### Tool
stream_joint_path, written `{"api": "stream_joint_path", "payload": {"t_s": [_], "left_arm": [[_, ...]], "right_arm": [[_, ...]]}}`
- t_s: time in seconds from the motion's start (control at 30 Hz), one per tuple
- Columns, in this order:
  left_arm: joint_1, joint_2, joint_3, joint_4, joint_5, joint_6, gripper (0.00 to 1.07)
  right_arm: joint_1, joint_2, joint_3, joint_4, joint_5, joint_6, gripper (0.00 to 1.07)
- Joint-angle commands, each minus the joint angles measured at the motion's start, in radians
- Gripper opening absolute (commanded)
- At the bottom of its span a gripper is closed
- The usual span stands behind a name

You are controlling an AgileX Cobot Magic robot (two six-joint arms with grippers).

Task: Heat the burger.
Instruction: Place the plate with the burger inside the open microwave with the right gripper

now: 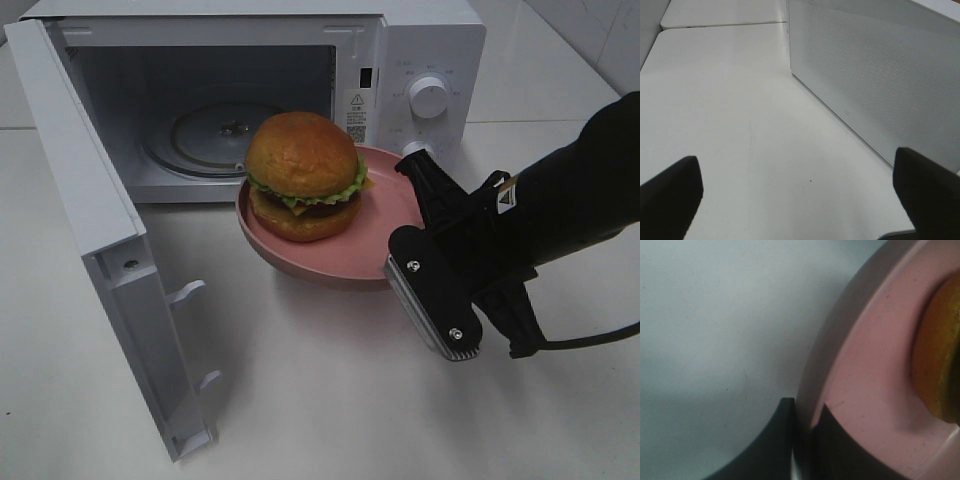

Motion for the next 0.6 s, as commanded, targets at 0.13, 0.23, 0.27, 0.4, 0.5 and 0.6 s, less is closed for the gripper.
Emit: {"api": "stream_joint_path", "payload": {"t_s": [0.13, 0.23, 0.27, 0.4, 0.5, 0.6], "left_arm": [[0.001, -0.024, 0.004, -0.001, -0.014, -0.003, 0.98], [0.001, -0.024, 0.004, -0.001, -0.014, -0.003, 0.98], [0.001, -0.024, 0.004, -0.001, -0.014, -0.003, 0.98], [0.001, -0.024, 0.004, -0.001, -0.014, -0.003, 0.98], [0.001, -0.024, 0.004, -0.001, -0.014, -0.003, 0.98], [0.001, -0.024, 0.004, -0.001, -0.014, -0.003, 0.98]], "right_arm": [[0.023, -0.013, -0.01, -0.054, -0.09, 0.039, 0.0], [0.041, -0.007, -0.01, -0.079, -0.11, 0.084, 0.0], [0.041, 0.008, -0.016, -0.087, -0.111, 0.104, 0.0], [0.041, 0.033, -0.038, -0.089, -0.102, 0.125, 0.0], [0.044, 0.058, -0.07, -0.089, -0.088, 0.126, 0.0], [0.05, 0.094, -0.11, -0.09, -0.086, 0.131, 0.0]]}}
